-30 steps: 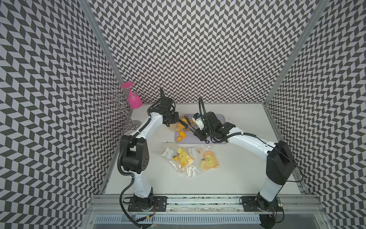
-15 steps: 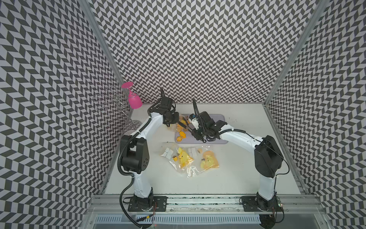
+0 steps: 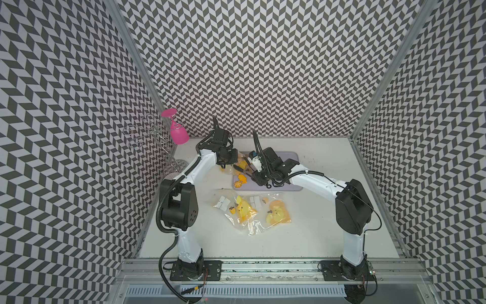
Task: Put the cookies into a resealable bag to prevent moisture
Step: Place the cookie in the ziploc bag, then pick up the cookie from the tray.
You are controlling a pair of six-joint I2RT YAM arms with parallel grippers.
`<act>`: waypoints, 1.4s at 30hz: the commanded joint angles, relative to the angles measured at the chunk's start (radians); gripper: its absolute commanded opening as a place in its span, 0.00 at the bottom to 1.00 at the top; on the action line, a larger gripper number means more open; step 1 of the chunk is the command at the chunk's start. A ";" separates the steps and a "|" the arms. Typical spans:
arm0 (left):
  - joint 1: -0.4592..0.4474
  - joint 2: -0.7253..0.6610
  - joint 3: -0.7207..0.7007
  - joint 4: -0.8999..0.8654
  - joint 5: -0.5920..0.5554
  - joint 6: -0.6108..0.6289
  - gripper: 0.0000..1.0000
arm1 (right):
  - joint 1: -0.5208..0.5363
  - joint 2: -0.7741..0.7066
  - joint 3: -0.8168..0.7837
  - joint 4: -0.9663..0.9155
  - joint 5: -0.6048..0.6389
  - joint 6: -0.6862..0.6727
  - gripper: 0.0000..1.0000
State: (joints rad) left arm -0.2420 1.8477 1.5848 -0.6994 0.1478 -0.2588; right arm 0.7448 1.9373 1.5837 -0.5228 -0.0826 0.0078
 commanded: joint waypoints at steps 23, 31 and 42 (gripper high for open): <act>0.010 -0.024 -0.005 0.004 -0.083 -0.016 0.00 | -0.025 -0.372 -0.413 0.185 0.286 0.170 0.35; 0.018 -0.037 -0.014 0.017 -0.050 -0.019 0.00 | -0.065 -0.154 -0.236 0.073 0.211 0.191 0.35; 0.031 -0.061 -0.027 0.039 -0.021 -0.021 0.00 | -0.081 -0.008 -0.112 0.046 0.150 0.194 0.38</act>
State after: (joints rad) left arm -0.2237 1.8404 1.5684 -0.6895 0.1043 -0.2745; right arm 0.6659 1.9141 1.4330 -0.5022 0.0917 0.1997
